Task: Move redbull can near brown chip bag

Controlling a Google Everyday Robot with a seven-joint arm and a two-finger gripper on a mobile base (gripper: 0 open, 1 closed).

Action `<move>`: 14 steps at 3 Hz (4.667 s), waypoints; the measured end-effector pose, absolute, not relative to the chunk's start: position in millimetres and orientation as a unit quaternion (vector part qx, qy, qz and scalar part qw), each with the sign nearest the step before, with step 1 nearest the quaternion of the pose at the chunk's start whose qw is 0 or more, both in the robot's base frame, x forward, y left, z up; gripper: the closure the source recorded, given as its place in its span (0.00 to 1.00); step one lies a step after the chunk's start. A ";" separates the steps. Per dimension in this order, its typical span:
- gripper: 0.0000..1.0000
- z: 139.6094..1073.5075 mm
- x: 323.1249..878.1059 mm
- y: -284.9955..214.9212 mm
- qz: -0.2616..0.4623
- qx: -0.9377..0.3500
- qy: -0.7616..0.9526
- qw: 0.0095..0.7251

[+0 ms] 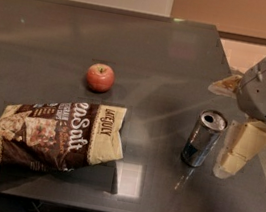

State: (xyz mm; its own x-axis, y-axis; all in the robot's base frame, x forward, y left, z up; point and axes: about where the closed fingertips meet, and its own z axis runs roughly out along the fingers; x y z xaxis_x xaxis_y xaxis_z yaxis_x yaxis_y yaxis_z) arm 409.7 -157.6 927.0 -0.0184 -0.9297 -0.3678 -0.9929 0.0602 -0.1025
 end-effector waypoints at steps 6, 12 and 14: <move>1.00 932.3 392.8 -96.7 0.206 -0.722 0.628 0.206; 0.14 913.9 358.9 -7.8 0.187 -0.803 0.539 0.169; 0.00 915.7 358.6 -6.4 0.185 -0.804 0.539 0.172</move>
Offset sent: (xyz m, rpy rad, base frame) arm -0.0009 0.0026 -0.0211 0.0820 0.0236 0.0677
